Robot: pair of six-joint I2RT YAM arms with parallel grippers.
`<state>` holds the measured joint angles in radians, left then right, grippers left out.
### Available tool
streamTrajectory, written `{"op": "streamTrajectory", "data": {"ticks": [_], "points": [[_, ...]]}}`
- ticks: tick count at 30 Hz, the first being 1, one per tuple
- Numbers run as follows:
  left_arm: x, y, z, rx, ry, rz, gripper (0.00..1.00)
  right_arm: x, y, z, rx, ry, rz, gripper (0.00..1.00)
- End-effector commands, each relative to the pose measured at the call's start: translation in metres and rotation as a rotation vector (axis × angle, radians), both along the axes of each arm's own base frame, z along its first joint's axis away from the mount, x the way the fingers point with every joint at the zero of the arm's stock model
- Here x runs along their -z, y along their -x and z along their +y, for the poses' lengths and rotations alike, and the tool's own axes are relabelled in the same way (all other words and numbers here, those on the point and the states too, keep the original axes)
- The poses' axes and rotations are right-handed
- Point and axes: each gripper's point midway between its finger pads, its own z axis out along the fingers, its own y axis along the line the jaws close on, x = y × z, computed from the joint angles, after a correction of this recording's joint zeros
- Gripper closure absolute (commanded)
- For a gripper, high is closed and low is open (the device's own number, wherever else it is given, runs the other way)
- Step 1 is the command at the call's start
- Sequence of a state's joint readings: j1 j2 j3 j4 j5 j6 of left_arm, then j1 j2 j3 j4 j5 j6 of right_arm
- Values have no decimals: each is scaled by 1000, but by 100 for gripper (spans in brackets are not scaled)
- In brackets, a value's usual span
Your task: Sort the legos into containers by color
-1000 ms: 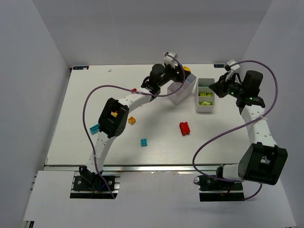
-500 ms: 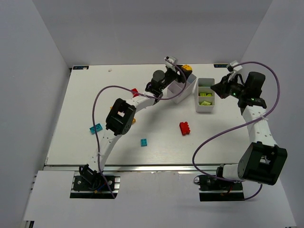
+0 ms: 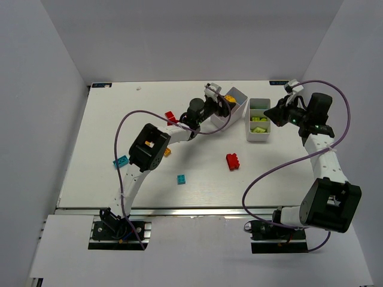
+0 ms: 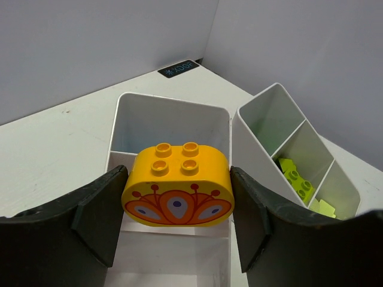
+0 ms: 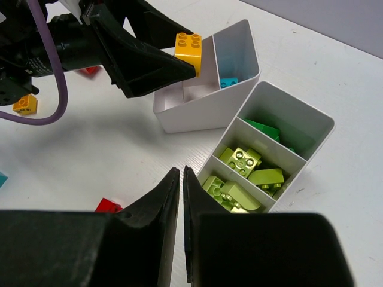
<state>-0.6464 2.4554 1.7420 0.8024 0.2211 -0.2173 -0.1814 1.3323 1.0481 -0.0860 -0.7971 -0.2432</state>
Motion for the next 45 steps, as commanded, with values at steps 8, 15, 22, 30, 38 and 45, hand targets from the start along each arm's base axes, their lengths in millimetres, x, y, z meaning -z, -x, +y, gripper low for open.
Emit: {"op": "streamTrajectory", "data": {"ticks": [8, 15, 22, 30, 38, 45], "points": [[-80, 2, -2, 6, 74, -128, 59, -4, 0, 1, -22, 1, -26, 88], [-71, -4, -8, 3, 57, -109, 49, -2, 2, 2, -22, 6, -26, 88], [-64, -6, -13, -6, 36, -93, 40, -2, 1, 1, -19, 10, -26, 87], [-52, -8, -13, -20, 21, -64, 38, -2, 1, 0, -15, 12, -25, 86], [-46, -12, -12, -39, 17, -49, 33, -3, 1, 0, -14, 14, -26, 85], [-42, -14, -14, -39, 16, -31, 31, -3, 1, -1, -10, 16, -28, 84]]}}
